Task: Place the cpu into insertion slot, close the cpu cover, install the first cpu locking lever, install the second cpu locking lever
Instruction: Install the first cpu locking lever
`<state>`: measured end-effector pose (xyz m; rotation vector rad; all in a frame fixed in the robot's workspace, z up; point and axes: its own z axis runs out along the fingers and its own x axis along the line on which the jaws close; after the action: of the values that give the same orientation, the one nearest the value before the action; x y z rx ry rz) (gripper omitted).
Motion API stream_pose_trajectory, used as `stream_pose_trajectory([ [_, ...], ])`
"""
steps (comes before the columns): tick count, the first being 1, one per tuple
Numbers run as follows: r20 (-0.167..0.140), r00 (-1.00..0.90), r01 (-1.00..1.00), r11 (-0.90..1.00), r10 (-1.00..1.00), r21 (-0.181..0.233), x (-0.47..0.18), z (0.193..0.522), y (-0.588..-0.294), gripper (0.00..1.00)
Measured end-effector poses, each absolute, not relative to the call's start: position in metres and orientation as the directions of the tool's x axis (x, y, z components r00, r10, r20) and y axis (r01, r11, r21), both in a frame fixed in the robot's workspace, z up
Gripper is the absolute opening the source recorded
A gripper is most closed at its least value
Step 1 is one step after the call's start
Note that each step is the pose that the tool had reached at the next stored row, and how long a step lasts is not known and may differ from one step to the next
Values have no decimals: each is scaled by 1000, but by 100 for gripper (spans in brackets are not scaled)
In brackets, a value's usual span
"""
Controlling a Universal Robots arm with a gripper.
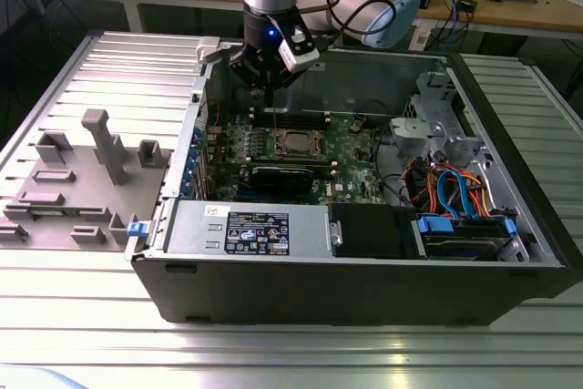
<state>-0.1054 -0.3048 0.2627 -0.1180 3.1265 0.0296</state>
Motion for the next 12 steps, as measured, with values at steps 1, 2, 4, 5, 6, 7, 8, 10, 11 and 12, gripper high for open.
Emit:
stream_pose_trajectory([
  [1, -13, -997, -76, 997, -75, 18, -105, 263, -305, 11],
  [2, -13, -997, -76, 997, -75, 18, -105, 263, -305, 11],
  [4, -13, -997, -75, 997, -75, 18, -104, 263, -305, 11],
  [5, -13, -997, -75, 997, -75, 18, -103, 263, -305, 11],
  [6, -13, -997, -75, 997, -75, 18, -102, 263, -305, 11],
  [7, -13, -997, -75, 997, -75, 18, -101, 263, -305, 11],
  [8, -13, -997, -75, 997, -75, 18, -101, 263, -305, 11],
  [10, -13, -997, -75, 997, -75, 18, -100, 263, -305, 11],
  [11, -13, -997, -75, 997, -75, 18, -99, 263, -305, 11],
  [12, -13, -997, -75, 997, -75, 18, -99, 263, -305, 11],
])
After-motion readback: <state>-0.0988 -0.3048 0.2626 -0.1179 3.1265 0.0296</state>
